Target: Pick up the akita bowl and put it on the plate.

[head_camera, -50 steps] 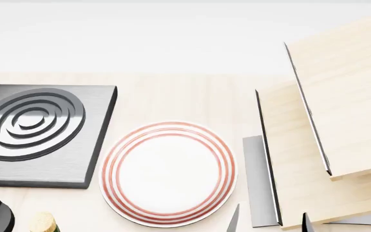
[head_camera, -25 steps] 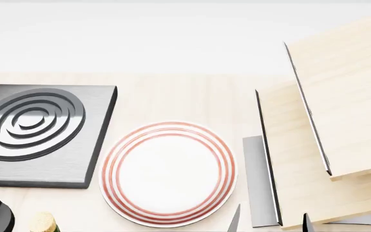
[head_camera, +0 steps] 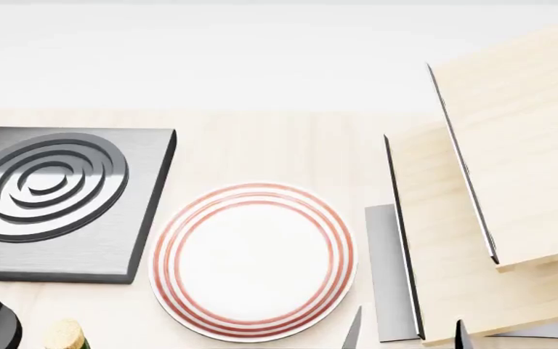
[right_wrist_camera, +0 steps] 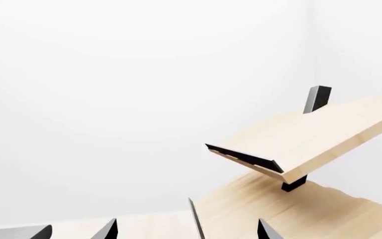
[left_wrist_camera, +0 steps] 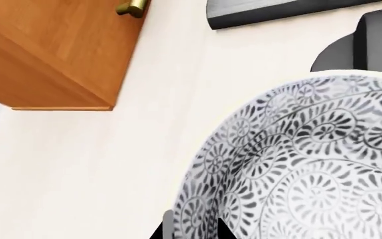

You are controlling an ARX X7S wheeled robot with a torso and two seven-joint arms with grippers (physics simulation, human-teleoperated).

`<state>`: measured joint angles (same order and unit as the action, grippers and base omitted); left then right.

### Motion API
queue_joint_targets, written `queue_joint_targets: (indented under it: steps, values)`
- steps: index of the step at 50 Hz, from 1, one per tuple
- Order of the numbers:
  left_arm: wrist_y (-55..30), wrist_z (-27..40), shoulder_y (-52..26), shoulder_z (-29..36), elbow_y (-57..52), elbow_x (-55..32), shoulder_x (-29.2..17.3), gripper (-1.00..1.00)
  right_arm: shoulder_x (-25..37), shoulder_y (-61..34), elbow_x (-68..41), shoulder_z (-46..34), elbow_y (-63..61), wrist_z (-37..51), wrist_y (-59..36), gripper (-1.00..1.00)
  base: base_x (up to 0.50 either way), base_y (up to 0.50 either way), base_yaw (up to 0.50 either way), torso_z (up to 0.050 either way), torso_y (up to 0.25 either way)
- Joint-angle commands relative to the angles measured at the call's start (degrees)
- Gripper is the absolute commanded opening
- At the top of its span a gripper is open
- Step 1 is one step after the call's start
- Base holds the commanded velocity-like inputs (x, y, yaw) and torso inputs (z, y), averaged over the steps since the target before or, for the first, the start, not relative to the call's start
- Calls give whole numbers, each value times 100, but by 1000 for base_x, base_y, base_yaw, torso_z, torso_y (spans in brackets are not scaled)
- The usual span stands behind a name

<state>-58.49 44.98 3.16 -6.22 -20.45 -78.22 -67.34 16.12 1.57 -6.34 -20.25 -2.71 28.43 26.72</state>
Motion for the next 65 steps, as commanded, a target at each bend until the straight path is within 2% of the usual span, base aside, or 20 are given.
queue_joint_targets:
  steps: [1,13,22,32,39,44,51,61,65]
  values:
    - [37,91,503,-667,-234,26,-97,-100,18,-14,-22,-6,-16,22,-17,100,0,0,0,0,0]
    - [-52,138,1067,-1665,-610,-209,-126,-100,36,-17,-20,-22,-44,46,-28,100,0,0,0,0,0]
    - [-27,103,1041,-1930,-673,-340,-83,-100,41,-38,-33,-33,-18,58,-32,100,0,0,0,0,0]
    - [-75,195,1008,-2763,-915,-769,-32,-100,37,-70,-42,-63,21,61,-37,100,0,0,0,0,0]
    - [112,340,670,-2479,-811,-931,-126,-100,50,-70,-51,-64,27,76,-39,100,0,0,0,0,0]
    - [218,498,453,-2733,-835,-1159,-168,-100,52,-78,-60,-72,31,81,-39,100,0,0,0,0,0]
    - [566,686,9,-2571,-781,-1366,-282,-100,61,-83,-77,-80,50,84,-28,100,0,0,0,0,0]
    - [1139,820,-783,-1743,-689,-1578,-586,-100,65,-102,-83,-95,82,96,-23,100,0,0,0,0,0]
    - [1468,830,-1486,-975,-493,-1647,-718,-100,60,-120,-86,-108,113,95,-25,100,0,0,0,0,0]
